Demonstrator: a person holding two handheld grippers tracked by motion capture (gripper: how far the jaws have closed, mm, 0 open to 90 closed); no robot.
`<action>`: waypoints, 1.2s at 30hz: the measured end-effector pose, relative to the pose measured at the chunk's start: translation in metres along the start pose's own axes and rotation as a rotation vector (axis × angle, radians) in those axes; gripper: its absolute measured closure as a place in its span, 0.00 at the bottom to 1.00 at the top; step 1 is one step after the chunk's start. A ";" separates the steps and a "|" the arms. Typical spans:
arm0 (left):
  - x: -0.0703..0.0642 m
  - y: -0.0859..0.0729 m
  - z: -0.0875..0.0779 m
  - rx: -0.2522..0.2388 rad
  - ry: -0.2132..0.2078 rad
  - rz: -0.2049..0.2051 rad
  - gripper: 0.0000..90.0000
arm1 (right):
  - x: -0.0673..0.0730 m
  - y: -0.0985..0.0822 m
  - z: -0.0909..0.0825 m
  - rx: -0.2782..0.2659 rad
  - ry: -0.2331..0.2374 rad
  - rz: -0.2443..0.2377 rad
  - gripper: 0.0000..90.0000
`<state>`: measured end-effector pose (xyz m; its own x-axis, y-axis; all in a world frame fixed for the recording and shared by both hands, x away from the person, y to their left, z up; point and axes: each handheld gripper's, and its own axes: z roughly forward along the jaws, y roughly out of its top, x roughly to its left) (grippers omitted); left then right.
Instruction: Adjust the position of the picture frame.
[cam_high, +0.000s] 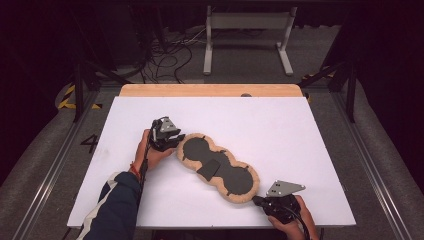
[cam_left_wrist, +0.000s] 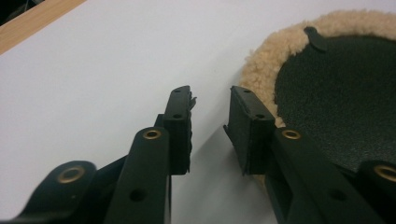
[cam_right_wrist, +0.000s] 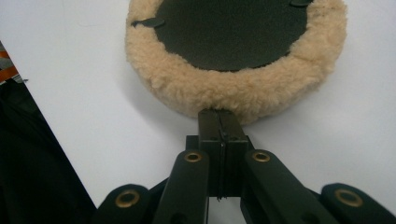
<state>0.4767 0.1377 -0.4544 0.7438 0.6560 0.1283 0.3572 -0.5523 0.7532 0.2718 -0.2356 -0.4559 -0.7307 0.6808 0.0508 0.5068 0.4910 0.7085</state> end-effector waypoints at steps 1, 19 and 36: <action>0.001 -0.001 0.000 0.003 -0.008 -0.007 0.80 | 0.000 0.000 0.000 -0.001 -0.003 0.000 1.00; 0.003 -0.010 -0.010 -0.002 -0.151 0.026 0.88 | -0.013 -0.004 -0.007 0.004 -0.085 0.037 1.00; -0.001 -0.020 -0.023 0.008 -0.160 -0.018 0.85 | -0.041 0.004 -0.002 -0.008 -0.185 0.121 1.00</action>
<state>0.4555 0.1600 -0.4551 0.8175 0.5758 0.0096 0.3754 -0.5453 0.7495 0.3032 -0.2624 -0.4538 -0.5675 0.8234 0.0063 0.5820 0.3957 0.7104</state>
